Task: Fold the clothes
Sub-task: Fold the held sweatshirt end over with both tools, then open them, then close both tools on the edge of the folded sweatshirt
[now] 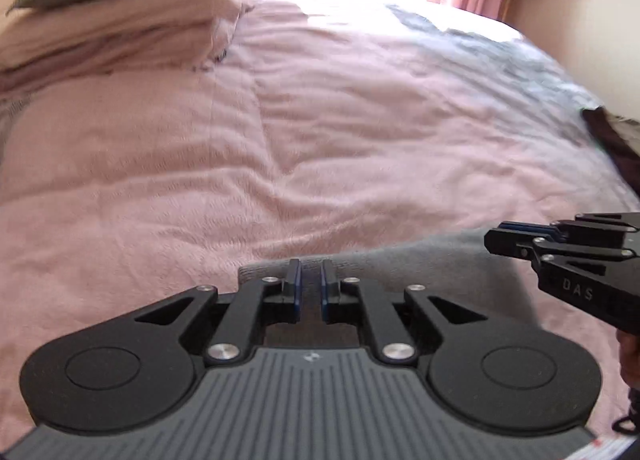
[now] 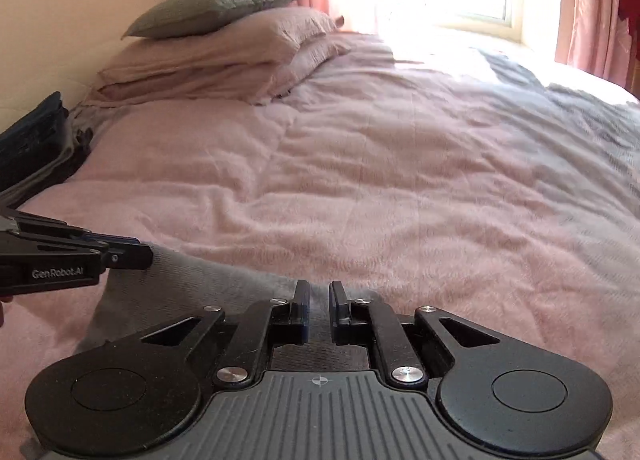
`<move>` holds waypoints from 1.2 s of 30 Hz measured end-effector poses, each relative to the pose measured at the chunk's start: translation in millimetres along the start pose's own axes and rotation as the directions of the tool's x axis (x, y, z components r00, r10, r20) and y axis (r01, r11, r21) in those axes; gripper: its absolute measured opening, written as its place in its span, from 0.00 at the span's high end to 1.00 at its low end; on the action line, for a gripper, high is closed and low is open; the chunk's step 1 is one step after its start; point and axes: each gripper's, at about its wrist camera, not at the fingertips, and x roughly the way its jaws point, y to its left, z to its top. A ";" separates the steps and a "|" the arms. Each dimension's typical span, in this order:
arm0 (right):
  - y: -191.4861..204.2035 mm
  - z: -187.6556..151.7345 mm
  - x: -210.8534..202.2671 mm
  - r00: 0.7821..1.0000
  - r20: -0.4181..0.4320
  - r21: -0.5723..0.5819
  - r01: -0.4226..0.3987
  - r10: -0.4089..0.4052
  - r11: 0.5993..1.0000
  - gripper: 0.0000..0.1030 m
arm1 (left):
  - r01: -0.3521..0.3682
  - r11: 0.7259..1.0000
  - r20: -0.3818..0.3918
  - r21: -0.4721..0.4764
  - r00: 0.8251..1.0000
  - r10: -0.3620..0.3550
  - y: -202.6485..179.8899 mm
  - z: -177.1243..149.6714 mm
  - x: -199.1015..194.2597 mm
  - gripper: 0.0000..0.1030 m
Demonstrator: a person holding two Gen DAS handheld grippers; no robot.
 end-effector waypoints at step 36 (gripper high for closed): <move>-69.0 -62.7 -131.7 0.962 -0.230 0.314 -0.071 0.149 0.947 0.36 | -0.072 0.621 -0.150 -0.781 0.986 -0.075 -6.8 -149.3 -134.9 0.55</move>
